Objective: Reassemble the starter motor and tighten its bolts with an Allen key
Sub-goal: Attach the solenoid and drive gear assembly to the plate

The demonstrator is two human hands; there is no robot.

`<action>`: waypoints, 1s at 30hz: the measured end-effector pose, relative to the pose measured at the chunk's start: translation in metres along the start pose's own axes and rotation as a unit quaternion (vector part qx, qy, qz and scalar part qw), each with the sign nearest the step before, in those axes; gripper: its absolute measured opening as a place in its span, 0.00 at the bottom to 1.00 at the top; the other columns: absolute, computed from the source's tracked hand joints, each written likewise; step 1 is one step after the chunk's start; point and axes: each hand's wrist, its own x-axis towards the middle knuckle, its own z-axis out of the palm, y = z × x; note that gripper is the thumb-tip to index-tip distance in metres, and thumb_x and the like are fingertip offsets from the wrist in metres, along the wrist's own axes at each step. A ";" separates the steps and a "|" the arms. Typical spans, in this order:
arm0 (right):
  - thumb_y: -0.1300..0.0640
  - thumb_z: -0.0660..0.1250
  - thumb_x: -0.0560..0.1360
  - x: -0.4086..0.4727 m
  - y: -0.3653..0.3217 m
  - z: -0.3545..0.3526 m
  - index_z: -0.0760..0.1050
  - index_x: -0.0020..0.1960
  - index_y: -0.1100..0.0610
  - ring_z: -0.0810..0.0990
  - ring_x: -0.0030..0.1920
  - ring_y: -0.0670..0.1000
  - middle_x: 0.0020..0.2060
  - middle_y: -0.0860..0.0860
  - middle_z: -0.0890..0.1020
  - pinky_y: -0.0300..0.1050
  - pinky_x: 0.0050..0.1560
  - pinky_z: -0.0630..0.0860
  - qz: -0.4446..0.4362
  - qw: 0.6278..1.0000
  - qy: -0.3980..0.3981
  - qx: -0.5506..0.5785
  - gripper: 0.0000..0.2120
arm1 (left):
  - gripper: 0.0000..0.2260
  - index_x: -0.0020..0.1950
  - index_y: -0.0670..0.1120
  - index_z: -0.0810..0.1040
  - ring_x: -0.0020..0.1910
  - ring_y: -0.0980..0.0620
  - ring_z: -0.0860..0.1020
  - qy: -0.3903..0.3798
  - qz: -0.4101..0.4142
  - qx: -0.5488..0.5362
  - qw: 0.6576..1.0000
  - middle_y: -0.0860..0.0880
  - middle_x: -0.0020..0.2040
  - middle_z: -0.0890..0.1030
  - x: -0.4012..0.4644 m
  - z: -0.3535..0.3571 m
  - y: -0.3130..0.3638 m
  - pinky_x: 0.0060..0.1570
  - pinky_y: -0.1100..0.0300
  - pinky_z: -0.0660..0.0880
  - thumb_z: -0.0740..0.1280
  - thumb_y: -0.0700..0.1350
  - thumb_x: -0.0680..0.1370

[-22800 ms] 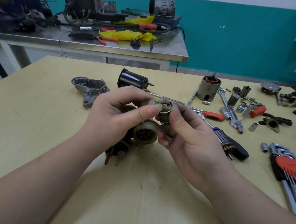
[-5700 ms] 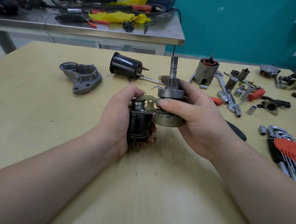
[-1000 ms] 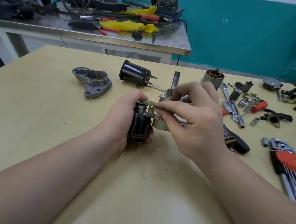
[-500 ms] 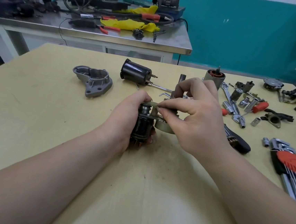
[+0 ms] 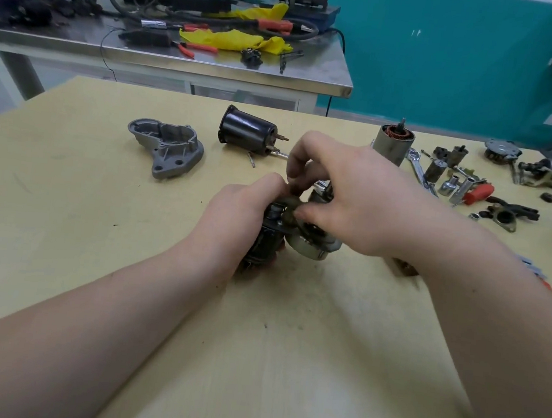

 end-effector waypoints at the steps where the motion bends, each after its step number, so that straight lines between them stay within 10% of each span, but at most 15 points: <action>1: 0.55 0.76 0.77 -0.001 0.000 0.000 0.66 0.52 0.37 0.80 0.51 0.42 0.53 0.40 0.85 0.35 0.42 0.71 -0.001 1.000 -0.005 0.004 0.20 | 0.14 0.35 0.48 0.85 0.27 0.47 0.81 -0.004 -0.004 0.005 1.000 0.46 0.29 0.82 -0.004 0.002 0.002 0.28 0.56 0.78 0.68 0.51 0.77; 7: 0.59 0.77 0.76 -0.002 -0.004 -0.002 0.68 0.49 0.39 0.79 0.48 0.38 0.48 0.40 0.84 0.39 0.44 0.77 0.014 1.000 -0.015 0.023 0.20 | 0.27 0.42 0.39 0.84 0.30 0.42 0.80 -0.020 0.002 -0.008 1.000 0.37 0.35 0.84 -0.017 0.007 0.004 0.36 0.46 0.76 0.68 0.62 0.60; 30: 0.63 0.78 0.74 0.005 -0.011 0.002 0.71 0.41 0.41 0.80 0.45 0.44 0.46 0.42 0.83 0.37 0.39 0.71 0.055 0.998 0.005 0.038 0.21 | 0.24 0.40 0.44 0.87 0.32 0.41 0.82 -0.026 -0.014 -0.023 0.999 0.37 0.38 0.86 -0.009 0.002 -0.001 0.39 0.44 0.79 0.70 0.64 0.61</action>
